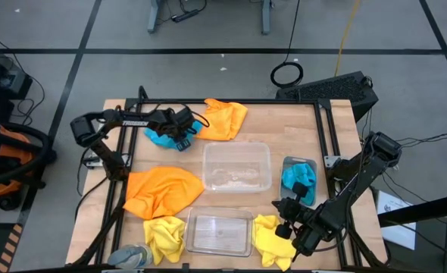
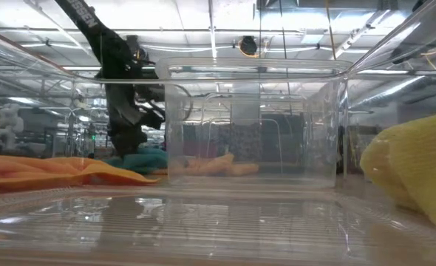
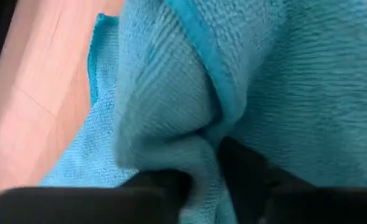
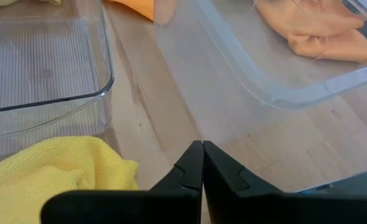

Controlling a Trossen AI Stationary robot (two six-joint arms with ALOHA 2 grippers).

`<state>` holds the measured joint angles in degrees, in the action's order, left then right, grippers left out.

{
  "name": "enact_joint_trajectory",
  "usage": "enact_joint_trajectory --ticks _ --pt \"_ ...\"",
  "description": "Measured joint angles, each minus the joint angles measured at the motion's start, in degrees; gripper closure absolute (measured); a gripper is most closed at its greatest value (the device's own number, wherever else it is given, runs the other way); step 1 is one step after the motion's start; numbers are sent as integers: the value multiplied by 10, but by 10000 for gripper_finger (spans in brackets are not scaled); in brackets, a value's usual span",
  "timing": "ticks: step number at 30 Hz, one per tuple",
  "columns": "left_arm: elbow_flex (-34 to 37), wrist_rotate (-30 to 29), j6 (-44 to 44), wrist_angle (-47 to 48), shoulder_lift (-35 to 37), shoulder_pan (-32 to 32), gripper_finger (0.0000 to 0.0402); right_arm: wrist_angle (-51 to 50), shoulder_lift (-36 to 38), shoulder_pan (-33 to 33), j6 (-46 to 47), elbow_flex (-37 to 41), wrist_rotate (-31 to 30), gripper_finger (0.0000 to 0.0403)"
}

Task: Sort microfiber towel by color & place in baskets
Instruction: Put the blue microfiber cloth into the gray bin

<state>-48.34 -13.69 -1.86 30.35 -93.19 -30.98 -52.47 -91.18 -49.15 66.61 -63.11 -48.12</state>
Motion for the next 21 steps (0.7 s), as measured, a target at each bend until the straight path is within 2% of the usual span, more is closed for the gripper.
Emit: enact_joint_trajectory --ticks 3,4,8,11,16,21 --pt "0 0 5 3 4 0 374 0 0 0 0 0 0 403" --pt "0 0 11 8 11 0 385 0 0 0 0 0 0 403" --pt "0 -5 16 30 61 4 382 1 0 0 0 0 -4 403" --pt "0 -6 30 51 122 13 384 11 0 0 0 0 -28 403" --pt "0 -6 55 77 245 47 389 50 0 1 -31 0 -93 403" --pt "0 -1 93 80 364 102 390 176 0 9 -138 0 -180 403"
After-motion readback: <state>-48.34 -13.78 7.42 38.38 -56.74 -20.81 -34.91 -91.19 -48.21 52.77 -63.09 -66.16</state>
